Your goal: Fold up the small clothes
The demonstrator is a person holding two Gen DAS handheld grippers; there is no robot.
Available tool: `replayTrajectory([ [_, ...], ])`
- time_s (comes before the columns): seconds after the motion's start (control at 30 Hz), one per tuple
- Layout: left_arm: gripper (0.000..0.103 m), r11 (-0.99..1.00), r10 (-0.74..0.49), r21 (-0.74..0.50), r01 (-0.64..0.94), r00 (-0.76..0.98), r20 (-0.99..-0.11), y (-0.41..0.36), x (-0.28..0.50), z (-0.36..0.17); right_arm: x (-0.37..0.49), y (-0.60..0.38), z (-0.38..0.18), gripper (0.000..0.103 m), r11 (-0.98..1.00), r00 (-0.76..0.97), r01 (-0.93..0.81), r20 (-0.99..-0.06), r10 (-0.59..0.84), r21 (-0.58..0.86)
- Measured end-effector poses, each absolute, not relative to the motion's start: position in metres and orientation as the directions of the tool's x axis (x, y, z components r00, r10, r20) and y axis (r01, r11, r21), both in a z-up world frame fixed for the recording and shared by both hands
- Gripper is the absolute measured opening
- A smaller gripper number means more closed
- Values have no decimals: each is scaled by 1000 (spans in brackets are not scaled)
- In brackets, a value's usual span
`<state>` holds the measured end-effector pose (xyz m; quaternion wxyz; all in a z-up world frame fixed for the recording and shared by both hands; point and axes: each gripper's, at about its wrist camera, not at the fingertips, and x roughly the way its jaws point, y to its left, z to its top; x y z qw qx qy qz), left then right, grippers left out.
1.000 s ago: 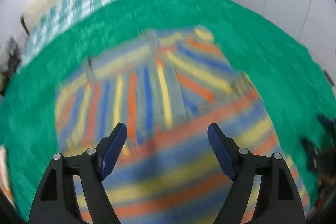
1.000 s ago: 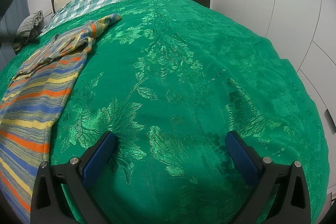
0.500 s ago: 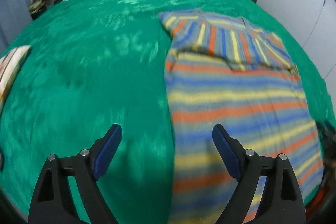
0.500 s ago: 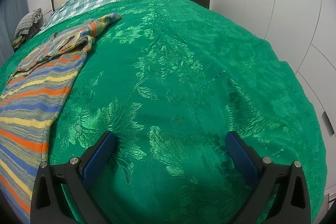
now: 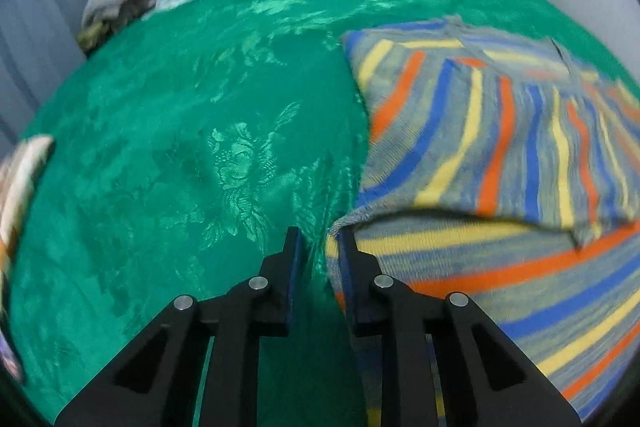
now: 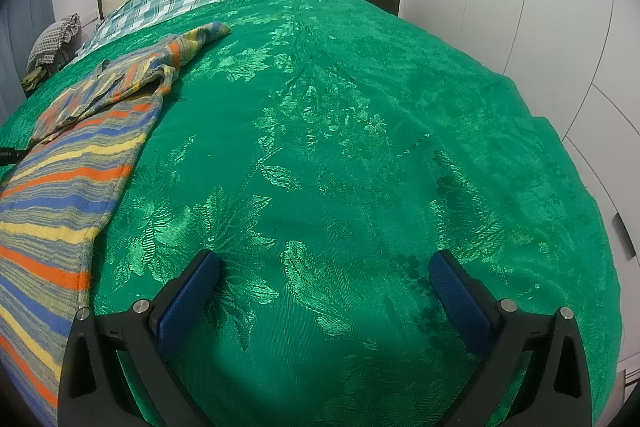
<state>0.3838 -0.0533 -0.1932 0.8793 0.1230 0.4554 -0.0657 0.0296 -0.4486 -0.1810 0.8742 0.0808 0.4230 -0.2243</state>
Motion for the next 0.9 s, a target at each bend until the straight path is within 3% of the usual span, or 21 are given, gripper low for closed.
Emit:
replayTrajectory([
  [0.03,30,966,-13,139,219,575,-818,-49,382,-192,30,-449,-181,103,886,542,460,-776,-324,-48],
  [0.07,50,972,-21,115,203,568,-823,-43,380,-190,29,-448,-181,103,886,541,461,-776,-323,-48],
  [0.1,62,980,-17,98,173,561,-828,-35,379,-188,29,-448,-181,103,886,541,461,-776,-324,-48],
  [0.13,81,987,-10,81,139,555,-832,-23,373,-185,29,-448,-181,103,886,542,461,-776,-324,-48],
  [0.17,87,990,-11,67,120,555,-832,-12,366,-182,29,-449,-181,103,886,542,461,-776,-323,-47],
  [0.57,94,996,-37,10,90,504,-863,57,208,-159,30,-449,-181,103,886,541,461,-775,-326,-51],
  [0.73,98,997,-75,-45,69,518,-852,54,187,-159,30,-449,-181,103,886,541,461,-776,-326,-50],
  [0.9,98,997,-43,1,84,519,-854,48,196,-183,30,-449,-181,103,886,543,461,-775,-323,-46],
])
